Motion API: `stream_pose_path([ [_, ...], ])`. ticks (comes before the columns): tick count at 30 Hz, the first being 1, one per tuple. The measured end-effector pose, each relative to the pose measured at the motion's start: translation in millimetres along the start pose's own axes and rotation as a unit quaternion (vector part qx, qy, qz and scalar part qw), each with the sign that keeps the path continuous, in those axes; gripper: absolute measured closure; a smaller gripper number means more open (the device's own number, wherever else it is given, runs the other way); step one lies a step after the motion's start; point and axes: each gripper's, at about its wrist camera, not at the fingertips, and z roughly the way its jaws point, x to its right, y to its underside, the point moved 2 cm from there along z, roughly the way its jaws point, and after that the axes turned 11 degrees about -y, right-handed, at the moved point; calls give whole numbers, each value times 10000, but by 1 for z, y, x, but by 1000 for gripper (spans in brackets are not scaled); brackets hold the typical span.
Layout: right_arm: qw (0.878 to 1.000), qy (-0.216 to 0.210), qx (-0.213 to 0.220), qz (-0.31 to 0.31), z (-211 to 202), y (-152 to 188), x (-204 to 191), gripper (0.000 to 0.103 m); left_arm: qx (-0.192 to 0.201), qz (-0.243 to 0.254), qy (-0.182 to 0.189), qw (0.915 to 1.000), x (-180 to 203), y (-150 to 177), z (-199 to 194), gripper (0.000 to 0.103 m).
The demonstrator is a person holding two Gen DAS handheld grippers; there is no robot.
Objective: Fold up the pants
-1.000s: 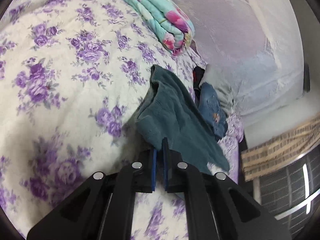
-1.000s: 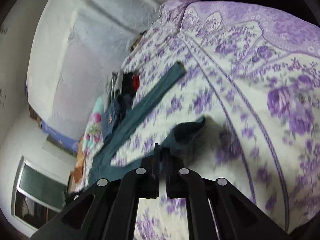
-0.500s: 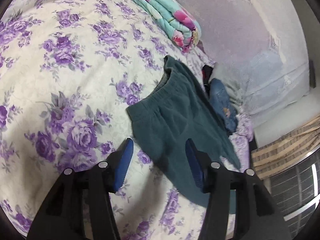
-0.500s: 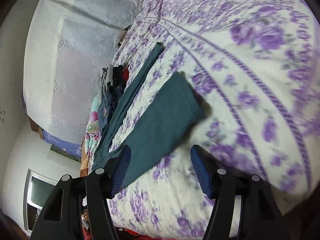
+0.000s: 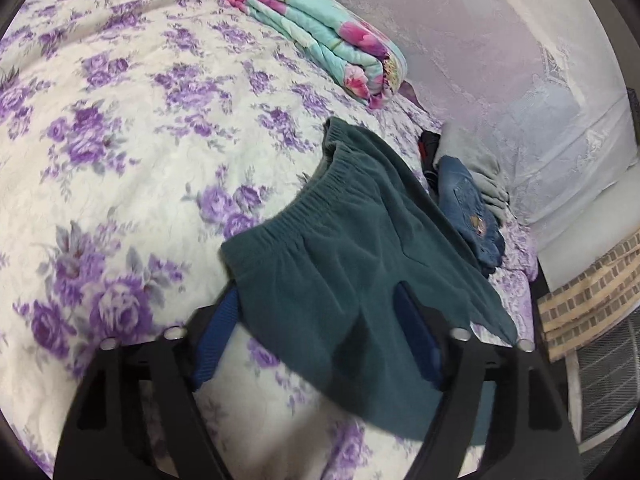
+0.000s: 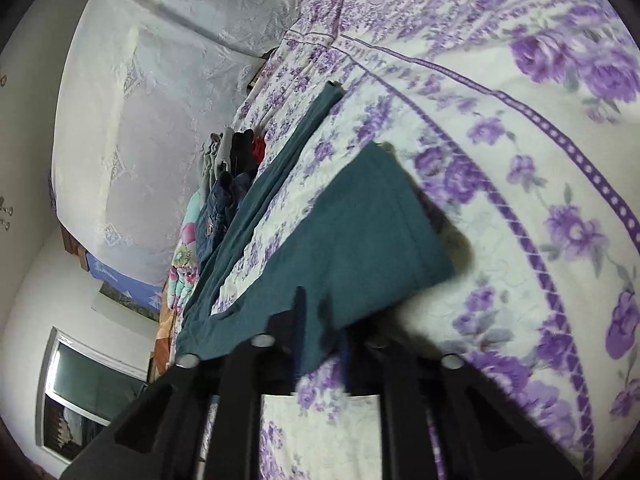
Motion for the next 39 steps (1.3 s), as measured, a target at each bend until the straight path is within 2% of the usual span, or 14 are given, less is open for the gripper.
stream_pose_path([
  [2, 10000, -9, 49, 3, -2, 0, 2, 102, -105, 2, 142, 9998, -2, -1, 5, 98],
  [9, 9994, 79, 123, -321, -30, 5, -20, 101, 122, -361, 733, 9966, -22, -5, -50, 100],
  [12, 9993, 205, -37, -305, -38, 10, -14, 101, 74, -182, 462, 9987, -26, -1, -58, 99],
  [16, 9996, 170, -225, 15, -39, 17, 10, 102, -434, -157, 209, 9987, -44, 19, -27, 96],
  [19, 9984, 470, 327, 24, -67, 9, 4, 87, -113, -382, 321, 9987, -58, 16, -44, 87],
  [20, 9950, 759, 629, -154, -83, 3, -2, 68, 190, -411, 156, 9989, -62, 11, -58, 71],
  [21, 9898, 1042, 908, -347, -96, -2, -9, 64, 406, -405, 4, 9984, -64, 8, -67, 56],
  [23, 9836, 1151, 1193, -706, -107, -5, -28, 64, 772, -333, -232, 9962, -60, -1, -84, 54],
  [25, 9827, 1046, 1016, -1138, -88, 0, -53, 63, 685, -107, 91, 9976, -39, -5, -86, 54],
  [28, 9814, 971, 442, -1599, -41, 13, -73, 43, 428, 547, 278, 9972, 9, 3, -69, 45],
  [30, 9788, 882, -67, -1845, -3, 27, -79, 39, 280, 938, 137, 9951, 34, 14, -51, 18],
  [33, 9733, 1050, -739, -1903, 43, 40, -65, 27, -57, 1334, -304, 9906, 47, 28, -5, 10],
  [36, 9696, 1018, -734, -2101, 46, 42, -61, 27, 236, 1946, -705, 9781, 59, 37, 5, 7],
  [39, 9768, 820, -626, -1877, 34, 33, -62, 26, 264, 1971, -673, 9777, 65, 30, -8, 7],
])
